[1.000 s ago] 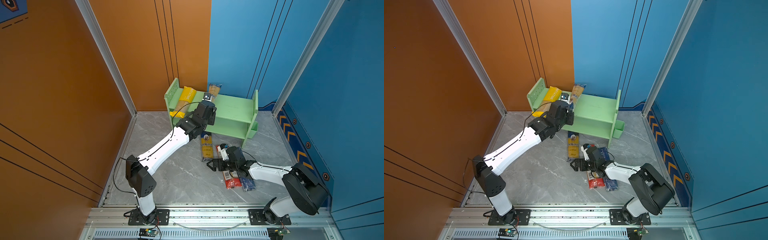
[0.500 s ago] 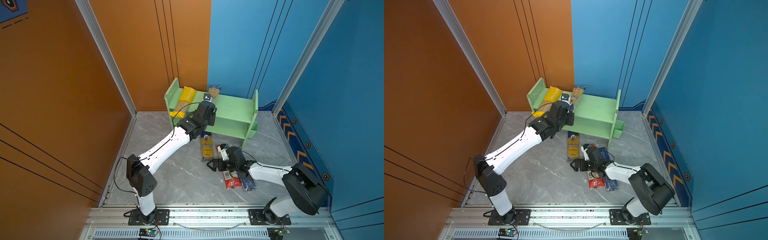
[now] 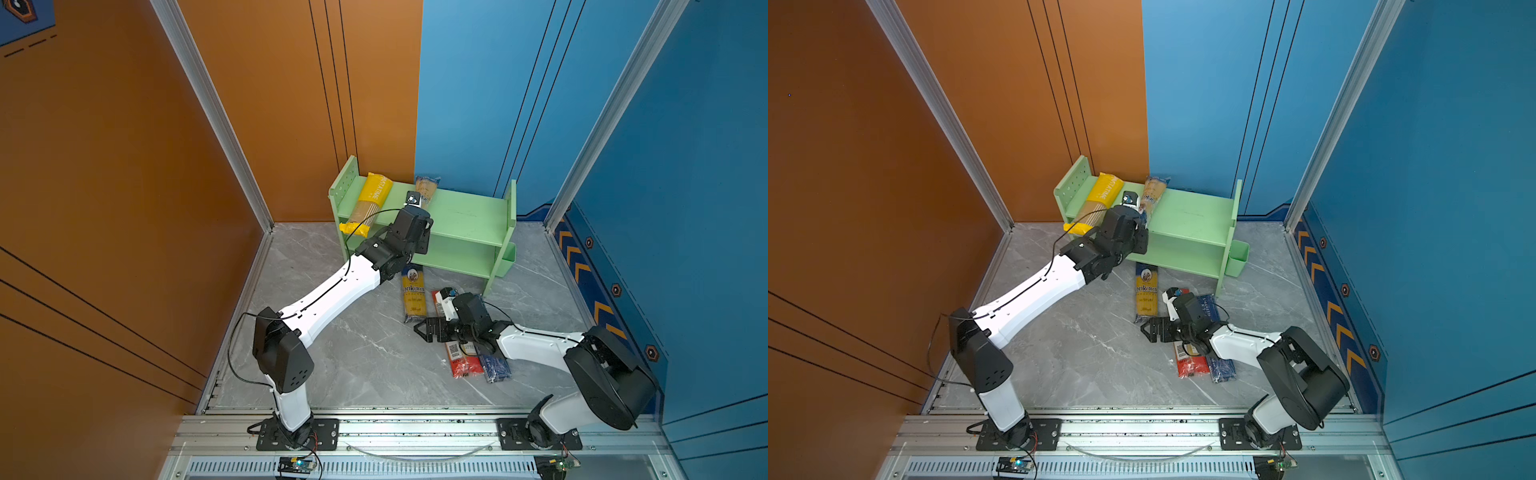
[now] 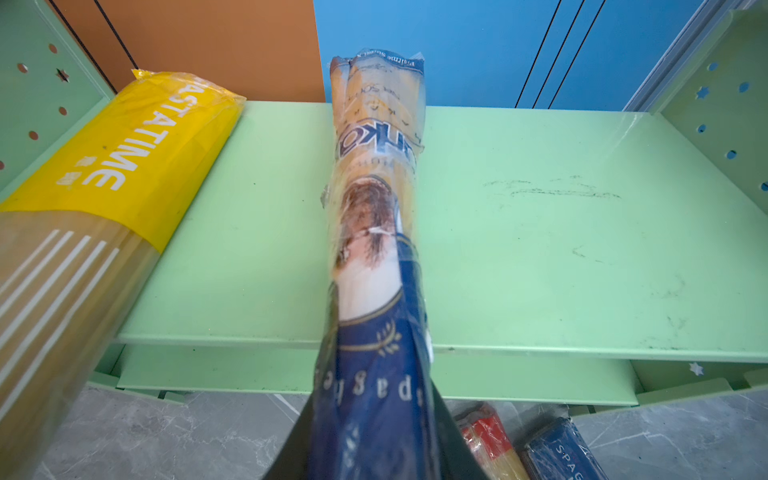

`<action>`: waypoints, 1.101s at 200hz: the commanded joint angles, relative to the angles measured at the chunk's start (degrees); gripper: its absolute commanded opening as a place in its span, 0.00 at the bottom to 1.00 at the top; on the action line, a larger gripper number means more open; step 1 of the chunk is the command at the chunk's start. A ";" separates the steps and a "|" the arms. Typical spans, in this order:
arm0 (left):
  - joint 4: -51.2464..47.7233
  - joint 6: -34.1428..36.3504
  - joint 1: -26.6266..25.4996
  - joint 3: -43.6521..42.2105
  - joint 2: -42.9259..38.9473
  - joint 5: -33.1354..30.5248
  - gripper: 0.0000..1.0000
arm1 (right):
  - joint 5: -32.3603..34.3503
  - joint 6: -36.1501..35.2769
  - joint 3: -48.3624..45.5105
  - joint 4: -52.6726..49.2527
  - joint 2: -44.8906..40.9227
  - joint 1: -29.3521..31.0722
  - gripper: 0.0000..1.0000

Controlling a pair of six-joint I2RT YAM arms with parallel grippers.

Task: Place and organize the pasta boxes and bags onto the shelf
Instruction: 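Lower the ankara pack upright onto the upper tier beside the yellow bag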

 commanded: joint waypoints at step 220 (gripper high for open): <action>15.91 1.35 0.04 -7.16 -5.25 -2.70 0.43 | 0.05 1.12 -1.42 1.70 0.71 -0.19 1.00</action>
